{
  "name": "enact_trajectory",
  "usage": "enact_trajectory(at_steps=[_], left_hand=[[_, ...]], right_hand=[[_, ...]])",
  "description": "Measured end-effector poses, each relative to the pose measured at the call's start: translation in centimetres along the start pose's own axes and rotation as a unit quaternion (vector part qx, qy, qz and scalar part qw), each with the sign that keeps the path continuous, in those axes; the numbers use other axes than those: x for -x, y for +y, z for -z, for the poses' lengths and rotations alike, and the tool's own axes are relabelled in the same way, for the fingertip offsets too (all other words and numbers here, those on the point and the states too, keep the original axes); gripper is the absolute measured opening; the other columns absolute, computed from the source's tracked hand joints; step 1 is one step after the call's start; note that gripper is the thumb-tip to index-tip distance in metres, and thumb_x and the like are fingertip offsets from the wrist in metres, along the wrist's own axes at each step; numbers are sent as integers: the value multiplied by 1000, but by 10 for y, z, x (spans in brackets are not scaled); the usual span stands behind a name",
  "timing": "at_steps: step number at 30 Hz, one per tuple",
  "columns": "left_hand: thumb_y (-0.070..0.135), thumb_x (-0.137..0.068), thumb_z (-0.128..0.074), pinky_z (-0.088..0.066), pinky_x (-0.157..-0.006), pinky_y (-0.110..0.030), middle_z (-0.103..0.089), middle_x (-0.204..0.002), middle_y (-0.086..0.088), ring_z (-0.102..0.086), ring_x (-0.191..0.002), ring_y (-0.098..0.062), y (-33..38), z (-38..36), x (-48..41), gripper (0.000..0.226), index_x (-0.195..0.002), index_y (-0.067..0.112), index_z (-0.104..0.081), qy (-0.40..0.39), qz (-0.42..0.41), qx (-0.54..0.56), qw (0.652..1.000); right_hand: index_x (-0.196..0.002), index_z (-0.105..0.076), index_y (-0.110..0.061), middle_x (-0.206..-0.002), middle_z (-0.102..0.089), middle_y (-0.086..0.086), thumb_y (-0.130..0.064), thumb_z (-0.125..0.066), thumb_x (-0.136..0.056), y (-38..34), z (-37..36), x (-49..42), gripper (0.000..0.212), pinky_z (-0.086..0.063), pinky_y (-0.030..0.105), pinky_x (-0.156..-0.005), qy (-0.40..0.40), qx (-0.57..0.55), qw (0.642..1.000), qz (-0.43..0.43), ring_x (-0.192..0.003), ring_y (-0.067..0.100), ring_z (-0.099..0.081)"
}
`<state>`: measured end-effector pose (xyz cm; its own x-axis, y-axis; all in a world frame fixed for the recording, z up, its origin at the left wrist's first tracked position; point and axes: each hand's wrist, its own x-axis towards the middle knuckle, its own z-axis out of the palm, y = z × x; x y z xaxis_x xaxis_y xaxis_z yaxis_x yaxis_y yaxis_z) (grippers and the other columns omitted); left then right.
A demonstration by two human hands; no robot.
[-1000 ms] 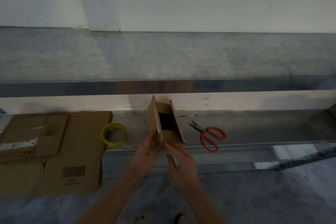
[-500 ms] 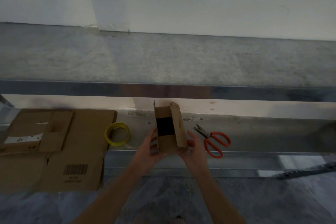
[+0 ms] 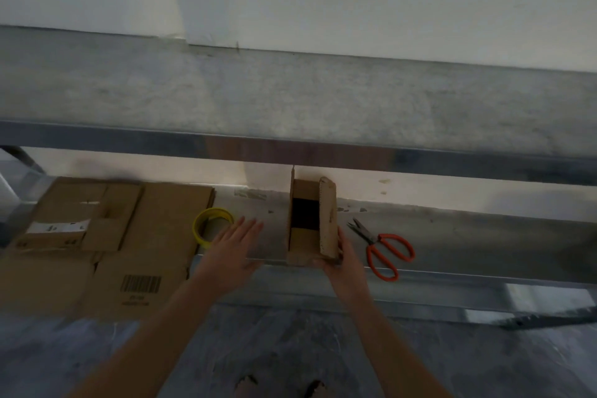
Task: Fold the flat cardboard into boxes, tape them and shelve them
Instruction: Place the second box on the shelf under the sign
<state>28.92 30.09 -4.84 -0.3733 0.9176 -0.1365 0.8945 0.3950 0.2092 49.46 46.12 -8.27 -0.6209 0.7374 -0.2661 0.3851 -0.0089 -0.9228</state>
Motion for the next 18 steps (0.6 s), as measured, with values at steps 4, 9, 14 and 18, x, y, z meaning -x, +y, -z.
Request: enact_trajectory(at_steps=[4,9,14,18], left_hand=[[53,-95,-42,-6,-119,-38,-9,-162,0,3,-149,-23,4,12,11,74,-154,22,-12,32,-27,-60,997],[55,-95,-38,-3,-120,-40,-8,-162,1,1,-149,-23,44,17,14,71,-154,26,-11,46,-45,-81,995],[56,-93,-42,0,-119,-39,-11,-162,1,-4,-149,-22,110,16,-3,73,-153,30,-11,45,-105,-64,991],[55,-94,-41,4,-118,-37,-6,-162,2,-1,-149,-19,165,12,-20,72,-154,30,-10,29,-186,-77,979]], right_hand=[[-146,-28,-41,-125,-43,-38,-21,-76,-84,-3,10,17,80,-45,31,-103,7,3,999,39,-126,3,-47],[-151,-21,-37,-134,-43,-29,-26,-72,-86,-6,56,46,83,-39,18,-102,3,24,996,82,-121,-13,-43],[-138,-23,-51,-130,-42,-32,-19,-72,-87,5,123,87,78,-38,1,-92,78,40,992,95,-116,-24,-41],[-136,-26,-51,-124,-46,-33,-21,-73,-85,18,176,122,76,-41,2,-84,131,60,986,88,-114,-21,-44]])
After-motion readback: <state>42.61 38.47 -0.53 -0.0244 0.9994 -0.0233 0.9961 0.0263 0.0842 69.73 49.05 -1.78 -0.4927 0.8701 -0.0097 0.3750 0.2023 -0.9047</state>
